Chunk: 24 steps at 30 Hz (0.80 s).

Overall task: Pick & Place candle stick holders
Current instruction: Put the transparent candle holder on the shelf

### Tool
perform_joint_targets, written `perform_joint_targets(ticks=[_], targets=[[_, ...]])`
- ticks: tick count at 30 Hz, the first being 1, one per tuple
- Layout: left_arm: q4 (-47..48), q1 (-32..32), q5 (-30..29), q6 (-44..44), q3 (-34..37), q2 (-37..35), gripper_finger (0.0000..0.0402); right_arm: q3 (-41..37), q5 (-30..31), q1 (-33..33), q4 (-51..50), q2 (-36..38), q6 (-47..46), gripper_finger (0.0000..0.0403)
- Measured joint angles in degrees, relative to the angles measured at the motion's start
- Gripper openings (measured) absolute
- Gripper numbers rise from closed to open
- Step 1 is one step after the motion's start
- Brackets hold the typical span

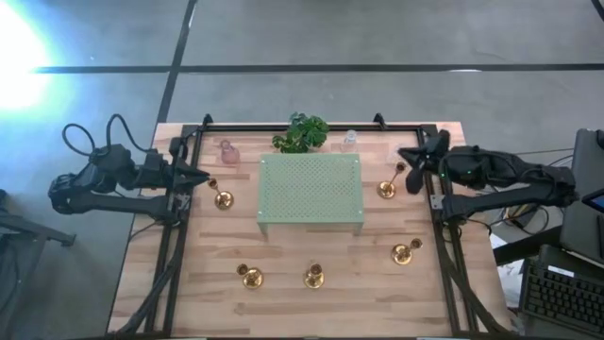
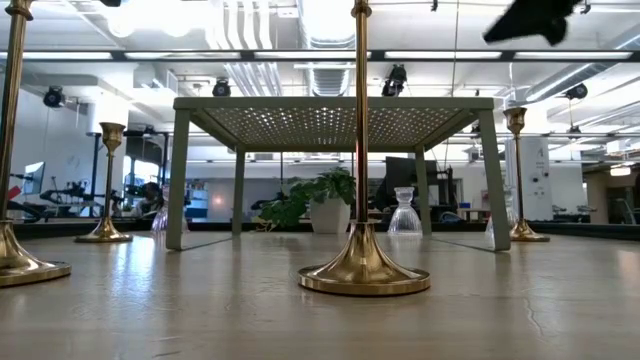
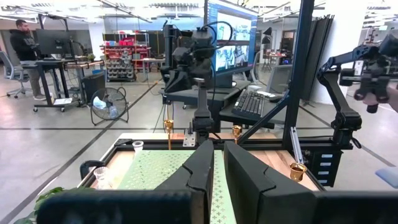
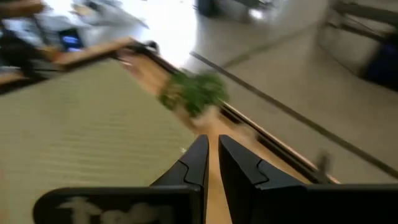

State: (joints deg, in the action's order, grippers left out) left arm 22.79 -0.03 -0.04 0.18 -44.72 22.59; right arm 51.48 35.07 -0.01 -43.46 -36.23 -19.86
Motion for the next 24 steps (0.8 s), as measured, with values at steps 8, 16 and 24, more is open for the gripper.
perform_joint_targets(ticks=[8, 16, 24], targets=[[0.0, 0.0, 0.01, 0.01, 0.01, 0.02, 0.0045, 2.87, 9.46, 0.0, -4.21, 0.01, -2.11, 0.0034], [0.0, 0.02, 0.01, 0.0, 0.0, 0.01, 0.0045, 7.74, 11.1, 0.0, -1.36, -4.04, 6.58, 0.0034], [0.0, 0.01, -0.01, 0.0, 0.01, 0.01, 0.0045, 8.89, 7.26, 0.0, -1.12, -7.93, 11.38, 0.0034]])
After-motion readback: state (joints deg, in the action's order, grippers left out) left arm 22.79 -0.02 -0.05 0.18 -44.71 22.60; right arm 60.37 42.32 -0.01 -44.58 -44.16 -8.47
